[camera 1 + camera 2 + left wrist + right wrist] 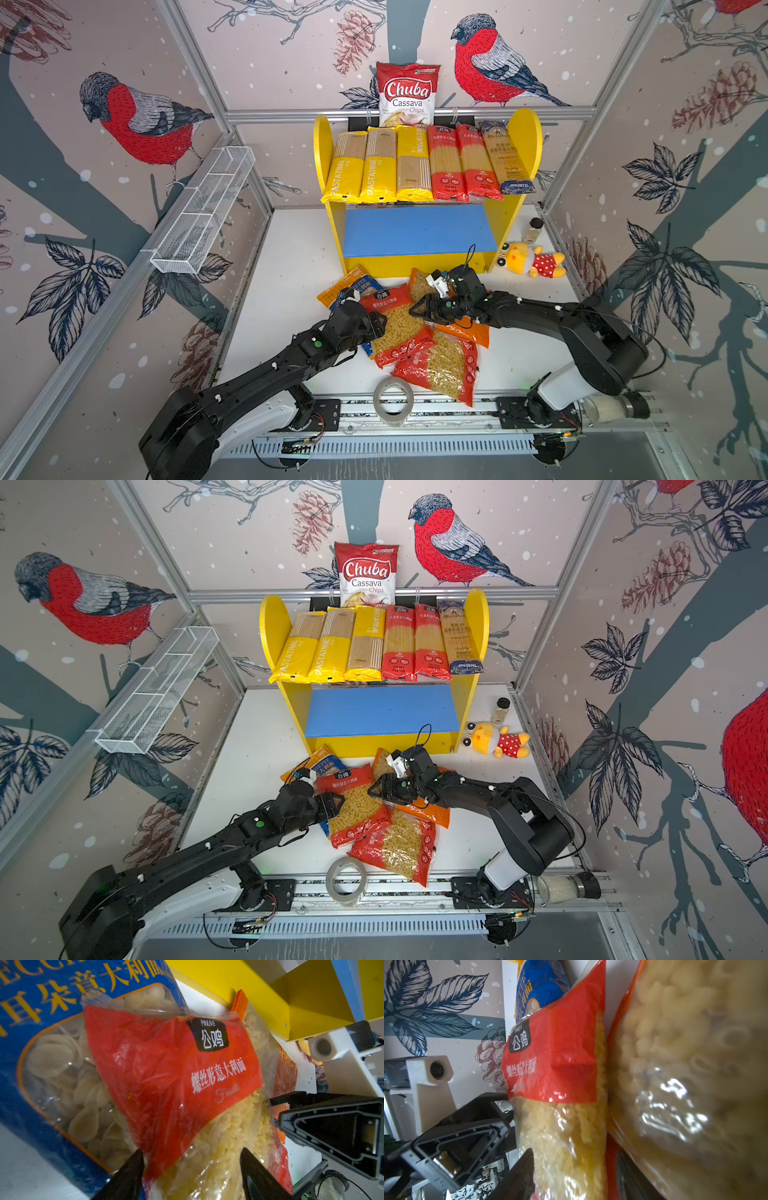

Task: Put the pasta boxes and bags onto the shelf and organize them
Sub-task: 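Grasp the red fusilli bag with both grippers and lift it, then carry the fusilli bag with both grippers to the lower shelf front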

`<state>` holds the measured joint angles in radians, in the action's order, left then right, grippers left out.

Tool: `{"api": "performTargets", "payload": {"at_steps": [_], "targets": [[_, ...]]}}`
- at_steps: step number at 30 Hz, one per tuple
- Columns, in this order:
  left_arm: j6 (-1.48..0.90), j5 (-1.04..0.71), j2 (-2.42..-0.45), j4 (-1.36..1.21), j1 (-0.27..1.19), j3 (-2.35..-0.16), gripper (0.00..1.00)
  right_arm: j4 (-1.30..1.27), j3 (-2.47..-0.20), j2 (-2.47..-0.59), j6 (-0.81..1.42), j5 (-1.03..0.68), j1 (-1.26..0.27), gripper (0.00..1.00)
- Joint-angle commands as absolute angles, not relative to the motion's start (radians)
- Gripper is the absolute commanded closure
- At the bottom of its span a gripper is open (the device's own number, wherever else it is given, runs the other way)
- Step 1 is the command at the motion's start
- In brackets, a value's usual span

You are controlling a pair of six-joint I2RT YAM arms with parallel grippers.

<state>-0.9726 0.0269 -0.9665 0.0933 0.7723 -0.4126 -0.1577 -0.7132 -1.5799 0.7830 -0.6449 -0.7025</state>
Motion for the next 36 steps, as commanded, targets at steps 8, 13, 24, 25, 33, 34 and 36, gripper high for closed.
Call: {"api": "performTargets", "payload": {"at_steps": [8,13,24,25,33,34,36], "targets": [[-0.967,-0.007,-1.001,-0.073,0.782,-0.387,0.66,-0.278,-0.703,-1.578,0.815,-0.662,-0.759,0.76],[-0.908,-0.008,-0.950,-0.098,0.782,-0.390,0.78,-0.293,-0.688,-1.506,0.825,-0.660,-0.756,0.85],[-0.763,-0.004,-0.842,-0.131,0.782,-0.439,0.94,-0.304,-0.682,-1.347,0.852,-0.658,-0.713,0.97],[-0.746,0.007,-0.834,-0.130,0.782,-0.450,0.94,-0.314,-0.682,-1.334,0.861,-0.657,-0.705,0.98],[-0.628,-0.039,-0.879,-0.156,0.673,-0.584,0.97,-0.498,-0.679,-1.264,0.972,-0.628,-0.607,1.00],[-0.619,-0.053,-0.885,-0.166,0.659,-0.601,0.96,-0.531,-0.689,-1.266,0.992,-0.621,-0.597,1.00],[-0.594,-0.048,-0.895,-0.175,0.650,-0.634,0.96,-0.581,-0.713,-1.274,1.016,-0.595,-0.588,1.00]]}}
